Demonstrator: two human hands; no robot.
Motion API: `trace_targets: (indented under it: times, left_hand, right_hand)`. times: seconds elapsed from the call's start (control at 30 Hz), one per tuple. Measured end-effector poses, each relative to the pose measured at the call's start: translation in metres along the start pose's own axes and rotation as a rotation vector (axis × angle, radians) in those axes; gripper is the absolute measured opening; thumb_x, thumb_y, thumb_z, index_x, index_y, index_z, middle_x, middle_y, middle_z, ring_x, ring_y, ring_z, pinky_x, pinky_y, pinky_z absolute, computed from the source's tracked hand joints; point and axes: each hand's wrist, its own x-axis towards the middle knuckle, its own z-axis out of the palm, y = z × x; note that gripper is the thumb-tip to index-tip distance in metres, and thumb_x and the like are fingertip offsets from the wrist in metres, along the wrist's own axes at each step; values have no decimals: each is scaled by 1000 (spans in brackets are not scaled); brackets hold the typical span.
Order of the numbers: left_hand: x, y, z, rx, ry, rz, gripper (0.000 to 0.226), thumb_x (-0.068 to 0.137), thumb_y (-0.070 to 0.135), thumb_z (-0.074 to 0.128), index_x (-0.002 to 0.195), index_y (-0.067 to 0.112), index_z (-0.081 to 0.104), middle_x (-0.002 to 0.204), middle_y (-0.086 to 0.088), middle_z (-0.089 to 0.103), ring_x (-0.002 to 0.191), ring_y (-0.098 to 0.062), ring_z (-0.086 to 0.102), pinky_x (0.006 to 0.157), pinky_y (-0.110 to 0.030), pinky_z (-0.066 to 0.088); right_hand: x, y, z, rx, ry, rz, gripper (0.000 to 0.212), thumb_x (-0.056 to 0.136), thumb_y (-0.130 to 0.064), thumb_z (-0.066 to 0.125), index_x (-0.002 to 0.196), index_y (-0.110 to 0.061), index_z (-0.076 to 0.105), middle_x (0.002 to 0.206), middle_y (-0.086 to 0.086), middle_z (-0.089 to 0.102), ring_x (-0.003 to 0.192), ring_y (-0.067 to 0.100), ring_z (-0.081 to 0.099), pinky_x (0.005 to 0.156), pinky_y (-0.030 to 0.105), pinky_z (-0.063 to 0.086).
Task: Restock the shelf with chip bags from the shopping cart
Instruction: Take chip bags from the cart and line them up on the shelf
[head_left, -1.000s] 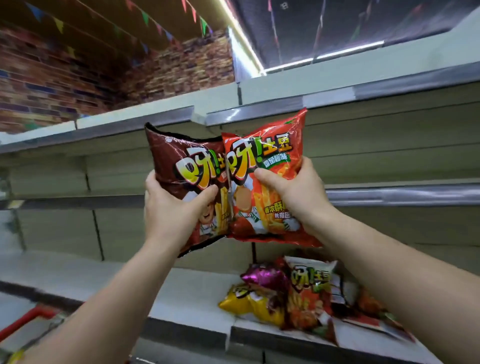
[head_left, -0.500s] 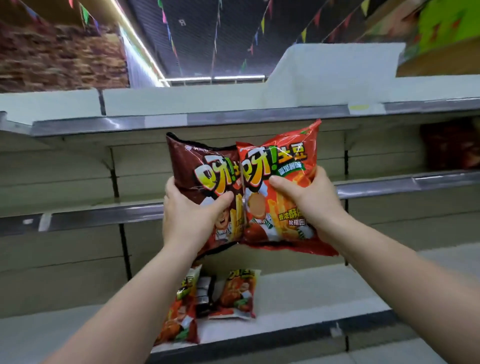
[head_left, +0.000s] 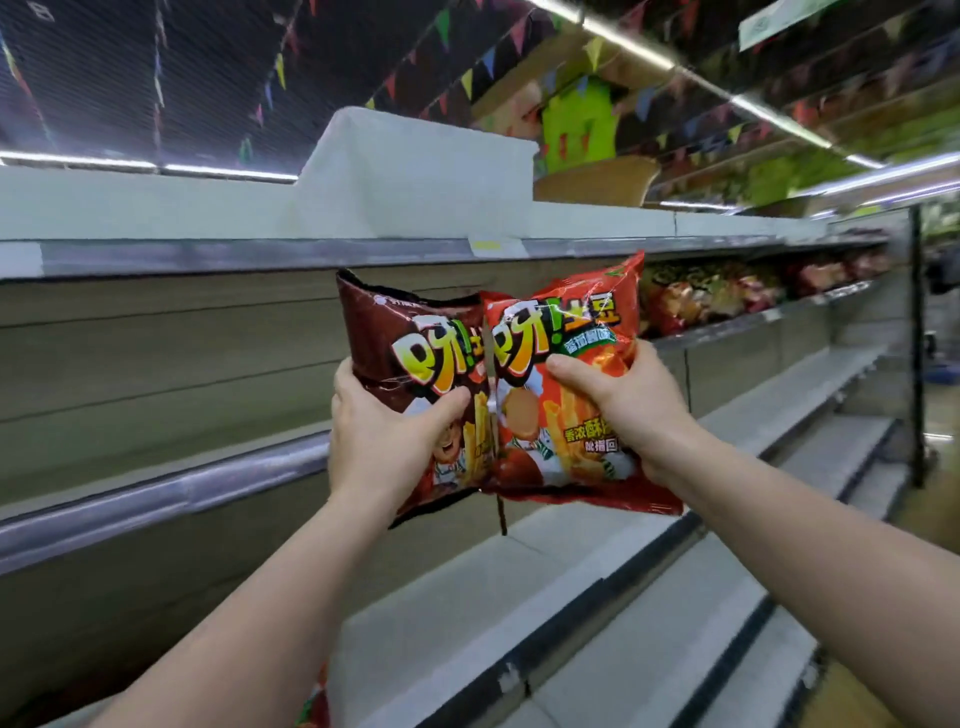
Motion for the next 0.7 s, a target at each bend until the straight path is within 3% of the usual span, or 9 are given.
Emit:
trace_targets:
  times: [0.17,0.4,0.53,0.7]
  left_hand:
    - [6,-3,42,-69,-124,21,101,55,46,86,137,20,33,130,0,53,117,-21,53,98,-46,45]
    - [14,0,98,-128,-200,36,93,59,41,86,135,19,36,128,0,54,117,-21,53,99,-44,45]
    - [20,8,135,-124,-215,37,97,57,46,84,137,20,34,129,1,53,118,-21,52,100,-43,44]
    - [31,17,195,-108,-198,15,105,48,54,78,137,22,33,129,1,53,117,-22,52,99,-46,44]
  right_hand:
    - [4,15,-30,-24,151,25,56,60,-46,82,99,-29,46,101,-5,62,98,22,63,91,46,50]
    - [27,26,-67,-65,213,51,100,32,-64,76,117,-19,50,108,0,65,95,23,66,87,45,53]
    - [59,39,-92,-52,189,56,100,34,-64,78,119,-17,52,106,2,67,92,24,67,85,45,54]
    - [115,68,-128,-43,153,55,82,53,-56,80,119,-19,49,106,1,66,94,24,66,88,46,52]
